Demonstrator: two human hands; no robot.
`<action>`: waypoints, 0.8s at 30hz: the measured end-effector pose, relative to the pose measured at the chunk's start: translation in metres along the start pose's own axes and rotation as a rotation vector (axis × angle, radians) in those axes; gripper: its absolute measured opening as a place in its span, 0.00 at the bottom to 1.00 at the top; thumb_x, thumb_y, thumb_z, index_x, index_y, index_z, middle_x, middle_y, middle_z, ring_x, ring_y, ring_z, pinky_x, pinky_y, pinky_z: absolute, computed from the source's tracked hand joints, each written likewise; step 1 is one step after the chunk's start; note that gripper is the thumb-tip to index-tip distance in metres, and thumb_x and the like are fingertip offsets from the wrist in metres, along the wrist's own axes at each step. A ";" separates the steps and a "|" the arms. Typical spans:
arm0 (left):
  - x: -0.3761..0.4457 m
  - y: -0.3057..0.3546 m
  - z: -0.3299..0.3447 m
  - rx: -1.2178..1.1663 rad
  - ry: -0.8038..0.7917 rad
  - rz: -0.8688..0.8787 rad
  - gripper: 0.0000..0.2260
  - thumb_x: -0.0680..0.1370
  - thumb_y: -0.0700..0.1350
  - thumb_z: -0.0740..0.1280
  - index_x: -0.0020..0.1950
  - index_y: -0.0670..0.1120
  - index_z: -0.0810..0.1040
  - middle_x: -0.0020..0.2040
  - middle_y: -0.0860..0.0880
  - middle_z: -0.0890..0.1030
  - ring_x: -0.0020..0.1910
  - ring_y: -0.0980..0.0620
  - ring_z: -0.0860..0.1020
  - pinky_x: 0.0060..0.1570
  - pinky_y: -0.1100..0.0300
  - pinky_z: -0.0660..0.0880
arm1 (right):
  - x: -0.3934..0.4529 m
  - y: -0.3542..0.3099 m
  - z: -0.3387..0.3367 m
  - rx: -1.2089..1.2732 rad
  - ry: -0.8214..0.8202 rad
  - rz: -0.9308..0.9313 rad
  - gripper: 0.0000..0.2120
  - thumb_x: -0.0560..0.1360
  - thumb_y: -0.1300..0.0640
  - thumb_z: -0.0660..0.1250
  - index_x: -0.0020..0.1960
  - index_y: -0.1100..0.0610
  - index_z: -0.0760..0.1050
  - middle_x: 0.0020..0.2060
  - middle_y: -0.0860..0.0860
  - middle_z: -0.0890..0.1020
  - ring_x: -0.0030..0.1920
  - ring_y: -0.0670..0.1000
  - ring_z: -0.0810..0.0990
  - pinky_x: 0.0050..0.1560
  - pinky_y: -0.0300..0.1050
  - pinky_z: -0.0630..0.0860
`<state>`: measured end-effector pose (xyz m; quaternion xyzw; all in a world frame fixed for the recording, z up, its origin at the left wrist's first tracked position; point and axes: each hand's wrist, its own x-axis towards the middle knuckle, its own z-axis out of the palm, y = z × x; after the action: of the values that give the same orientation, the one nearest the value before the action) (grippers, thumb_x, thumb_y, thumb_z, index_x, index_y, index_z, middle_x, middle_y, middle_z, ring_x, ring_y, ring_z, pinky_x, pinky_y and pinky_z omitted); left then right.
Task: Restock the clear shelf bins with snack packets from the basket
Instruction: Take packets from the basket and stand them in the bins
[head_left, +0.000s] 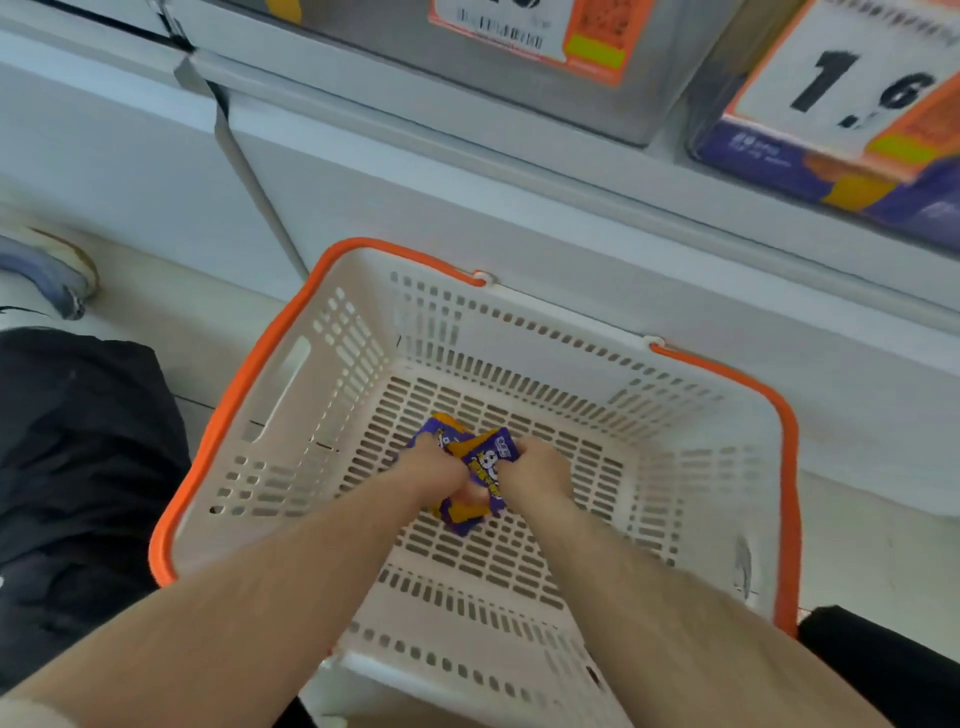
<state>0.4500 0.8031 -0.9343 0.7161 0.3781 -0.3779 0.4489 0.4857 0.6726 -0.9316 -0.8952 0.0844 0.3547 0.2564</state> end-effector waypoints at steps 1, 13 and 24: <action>-0.001 0.006 0.002 0.047 0.057 0.058 0.27 0.65 0.48 0.71 0.62 0.45 0.70 0.55 0.44 0.78 0.52 0.46 0.79 0.47 0.52 0.79 | -0.004 0.002 -0.015 -0.023 0.033 -0.033 0.07 0.75 0.61 0.62 0.41 0.52 0.75 0.37 0.48 0.79 0.35 0.49 0.75 0.30 0.42 0.68; -0.123 0.120 0.041 0.010 0.147 0.890 0.06 0.77 0.42 0.67 0.51 0.51 0.79 0.44 0.51 0.84 0.41 0.55 0.82 0.42 0.61 0.78 | -0.092 0.001 -0.204 -0.082 0.466 -0.354 0.13 0.78 0.57 0.63 0.62 0.55 0.74 0.57 0.54 0.80 0.55 0.55 0.78 0.44 0.41 0.69; -0.219 0.221 0.058 0.318 0.702 1.486 0.34 0.70 0.44 0.68 0.76 0.48 0.65 0.76 0.50 0.66 0.74 0.46 0.62 0.67 0.48 0.61 | -0.172 0.021 -0.339 -0.185 1.454 -0.700 0.11 0.74 0.57 0.61 0.50 0.63 0.76 0.45 0.62 0.79 0.47 0.64 0.77 0.43 0.55 0.69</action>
<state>0.5390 0.6367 -0.6809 0.9098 -0.1324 0.2124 0.3310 0.5528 0.4736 -0.6139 -0.8939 -0.0849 -0.4108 0.1583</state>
